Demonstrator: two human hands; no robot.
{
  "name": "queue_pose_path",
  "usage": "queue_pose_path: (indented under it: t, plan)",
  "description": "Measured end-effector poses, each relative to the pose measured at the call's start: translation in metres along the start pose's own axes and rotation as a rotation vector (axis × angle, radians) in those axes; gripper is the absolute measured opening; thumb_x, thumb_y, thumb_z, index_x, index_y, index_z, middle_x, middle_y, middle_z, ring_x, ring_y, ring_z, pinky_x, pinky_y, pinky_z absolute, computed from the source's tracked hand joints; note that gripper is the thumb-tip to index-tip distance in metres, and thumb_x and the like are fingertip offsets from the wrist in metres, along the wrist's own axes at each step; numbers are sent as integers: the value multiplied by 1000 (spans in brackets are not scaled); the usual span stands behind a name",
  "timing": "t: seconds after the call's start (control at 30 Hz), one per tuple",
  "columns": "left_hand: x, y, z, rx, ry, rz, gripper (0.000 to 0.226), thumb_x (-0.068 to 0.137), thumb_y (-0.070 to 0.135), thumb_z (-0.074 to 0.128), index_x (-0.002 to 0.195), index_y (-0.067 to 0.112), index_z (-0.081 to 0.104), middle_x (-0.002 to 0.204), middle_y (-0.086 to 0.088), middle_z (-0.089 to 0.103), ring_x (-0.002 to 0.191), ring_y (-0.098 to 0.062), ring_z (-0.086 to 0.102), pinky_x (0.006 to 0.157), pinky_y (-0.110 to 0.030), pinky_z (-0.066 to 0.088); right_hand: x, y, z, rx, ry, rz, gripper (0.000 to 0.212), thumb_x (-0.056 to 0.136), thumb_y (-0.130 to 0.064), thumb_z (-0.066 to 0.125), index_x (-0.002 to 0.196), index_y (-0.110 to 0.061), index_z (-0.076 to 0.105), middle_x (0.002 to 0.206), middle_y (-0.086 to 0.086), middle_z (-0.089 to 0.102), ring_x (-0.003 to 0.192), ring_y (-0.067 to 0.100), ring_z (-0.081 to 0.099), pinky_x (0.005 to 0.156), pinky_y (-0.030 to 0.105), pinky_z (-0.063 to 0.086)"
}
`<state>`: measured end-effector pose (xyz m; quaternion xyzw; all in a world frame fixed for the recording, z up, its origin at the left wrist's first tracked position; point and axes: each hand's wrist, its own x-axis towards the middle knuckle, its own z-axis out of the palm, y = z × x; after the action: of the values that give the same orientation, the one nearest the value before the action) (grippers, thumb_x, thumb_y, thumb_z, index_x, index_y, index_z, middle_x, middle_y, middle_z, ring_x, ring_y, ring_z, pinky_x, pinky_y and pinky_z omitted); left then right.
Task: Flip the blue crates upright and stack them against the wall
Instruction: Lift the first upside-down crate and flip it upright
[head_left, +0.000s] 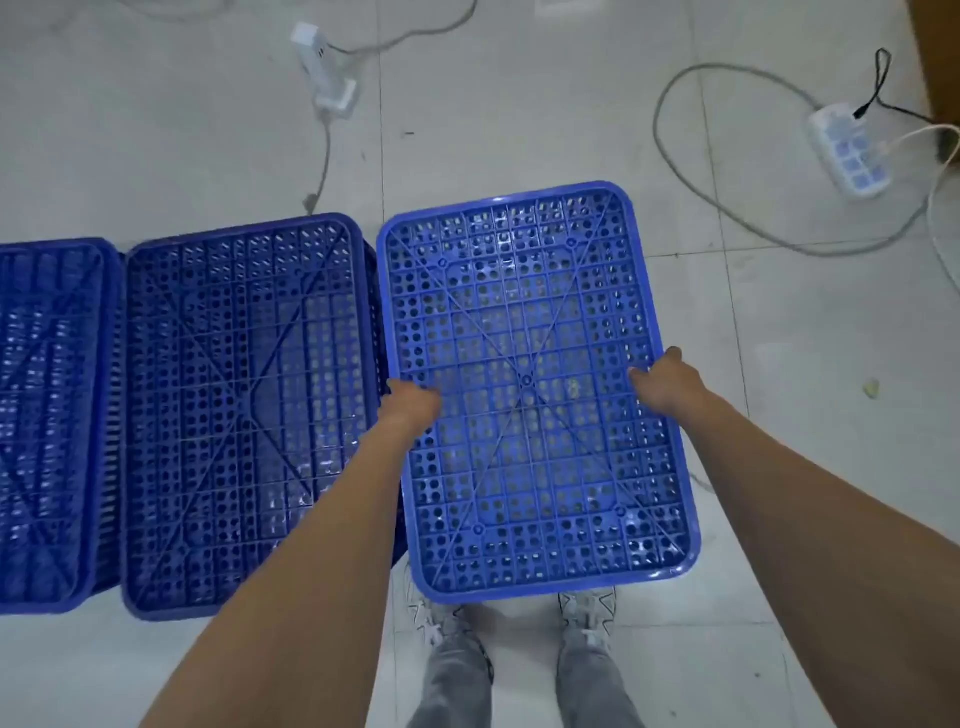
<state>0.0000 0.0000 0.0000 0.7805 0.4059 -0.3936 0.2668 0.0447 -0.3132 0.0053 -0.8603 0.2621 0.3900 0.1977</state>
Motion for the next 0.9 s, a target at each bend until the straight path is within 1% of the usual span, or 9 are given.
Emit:
queue_pose_path:
  t: [0.07, 0.17, 0.3, 0.5, 0.57, 0.67, 0.73, 0.8, 0.9]
  plan:
    - [2, 2, 4, -31, -5, -9, 76, 102, 41, 44, 158, 6, 6, 152, -24, 40, 118, -36, 60, 86, -50, 53, 6, 0, 3, 9, -21, 16, 75, 103, -38, 44, 153, 1, 4, 144, 25, 43, 101, 34, 59, 71, 41, 50]
    - [15, 4, 14, -7, 67, -30, 66, 97, 33, 51, 151, 2, 30, 154, -25, 33, 140, -43, 38, 113, -49, 36, 19, 0, 9, 6, 18, 48, 75, 101, -38, 47, 154, -1, 7, 155, 23, 23, 136, 41, 35, 102, 47, 43]
    - [24, 8, 20, 28, 82, -55, 61, 97, 32, 50, 148, 0, 36, 154, -26, 31, 142, -44, 33, 116, -47, 31, 30, 0, 12, 8, 47, 99, 72, 99, -34, 52, 150, -1, 13, 151, 25, 20, 132, 42, 36, 102, 47, 39]
    - [38, 2, 24, -17, 141, -72, 62, 96, 34, 52, 146, 1, 39, 155, -26, 29, 139, -45, 35, 114, -51, 34, 41, 10, 15, 131, -18, 92, 69, 100, -30, 53, 148, 2, 16, 138, 25, 46, 116, 39, 55, 75, 37, 42]
    - [37, 2, 27, -31, 123, -88, 66, 97, 37, 52, 149, 3, 32, 157, -24, 20, 132, -44, 43, 108, -54, 41, 41, 12, 12, 136, 10, 73, 60, 100, -28, 53, 143, 4, 27, 119, 21, 53, 98, 34, 59, 65, 32, 42]
    - [32, 3, 30, -54, 113, -90, 70, 98, 40, 52, 152, 6, 25, 158, -22, 14, 127, -42, 48, 102, -56, 47, 41, 17, 6, 95, 35, 34, 29, 101, -29, 54, 107, -1, 51, 77, 13, 50, 60, 22, 47, 53, 30, 37]
    - [29, 3, 27, -74, 112, -84, 69, 96, 40, 52, 151, 6, 26, 158, -22, 13, 126, -43, 51, 102, -57, 48, 37, 18, 2, 78, 40, 2, 33, 100, -30, 55, 103, 2, 58, 77, 17, 55, 67, 29, 55, 63, 39, 46]
    - [31, -1, 24, -118, 107, -93, 72, 94, 39, 55, 152, 6, 26, 160, -22, 12, 129, -45, 50, 102, -58, 48, 31, 21, 0, 70, 76, -34, 35, 98, -31, 60, 95, 4, 59, 88, 22, 59, 80, 36, 59, 75, 46, 50]
    - [31, -2, 23, -189, 68, -84, 77, 88, 43, 53, 152, 9, 28, 158, -24, 29, 134, -44, 47, 102, -57, 48, 29, 32, -2, 91, 158, -59, 46, 93, -33, 65, 64, -11, 37, 64, 8, 40, 56, 22, 39, 53, 35, 36]
